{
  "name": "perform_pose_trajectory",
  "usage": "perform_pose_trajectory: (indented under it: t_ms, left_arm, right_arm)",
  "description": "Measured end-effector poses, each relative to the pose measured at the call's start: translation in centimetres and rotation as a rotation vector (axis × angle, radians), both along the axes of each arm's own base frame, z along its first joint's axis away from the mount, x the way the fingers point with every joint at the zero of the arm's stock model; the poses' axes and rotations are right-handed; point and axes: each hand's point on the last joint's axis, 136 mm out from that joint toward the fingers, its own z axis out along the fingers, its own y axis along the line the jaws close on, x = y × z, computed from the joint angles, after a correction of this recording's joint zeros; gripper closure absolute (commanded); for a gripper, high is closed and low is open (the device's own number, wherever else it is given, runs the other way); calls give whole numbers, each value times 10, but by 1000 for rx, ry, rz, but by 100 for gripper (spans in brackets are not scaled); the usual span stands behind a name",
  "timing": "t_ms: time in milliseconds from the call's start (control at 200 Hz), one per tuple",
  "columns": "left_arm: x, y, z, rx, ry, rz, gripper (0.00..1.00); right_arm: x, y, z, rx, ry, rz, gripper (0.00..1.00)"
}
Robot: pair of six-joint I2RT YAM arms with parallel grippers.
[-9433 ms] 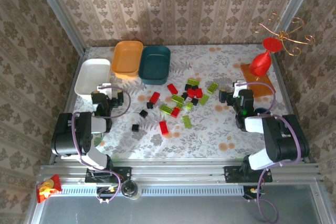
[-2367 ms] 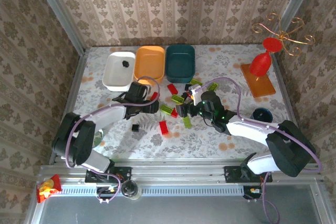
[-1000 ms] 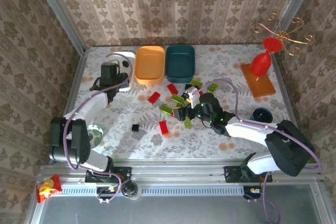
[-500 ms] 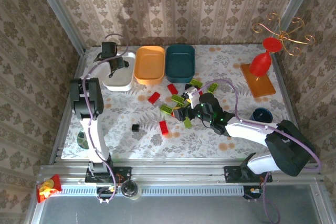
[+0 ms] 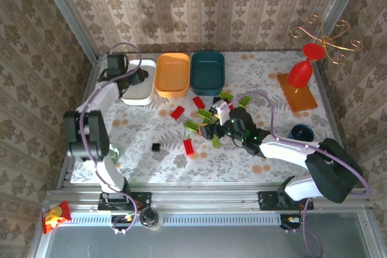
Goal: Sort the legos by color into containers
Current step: Place the lego in the container, then pick up the lego from the bottom-left of the table.
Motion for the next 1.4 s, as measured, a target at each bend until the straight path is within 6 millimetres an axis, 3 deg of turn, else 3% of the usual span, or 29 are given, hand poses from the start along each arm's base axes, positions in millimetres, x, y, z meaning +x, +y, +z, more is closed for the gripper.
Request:
perform_pose_trajectory:
  t_ms: [125, 260, 410, 585, 795, 1100, 1400]
  left_arm:
    - [-62, -34, 0, -16, -10, -87, 22]
    - [-134, -71, -34, 8, 89, -204, 19]
    - [-200, -77, -71, 35, 223, -240, 19]
    - [-249, -84, -97, 43, 347, -264, 21]
    - [-269, -80, -121, 62, 452, -246, 34]
    - [-266, -81, -149, 109, 524, -242, 53]
    - [-262, -77, -146, 149, 495, -231, 69]
  right_arm:
    - [-1, 1, 0, 0, 0, 2, 8]
    - [-1, 1, 0, 0, 0, 2, 8]
    - [-1, 1, 0, 0, 0, 2, 7]
    - [-1, 1, 0, 0, 0, 2, 8]
    - [-1, 1, 0, 0, -1, 2, 7]
    - [-1, 0, 0, -2, 2, 2, 8]
    - [-5, 4, 0, 10, 9, 30, 8]
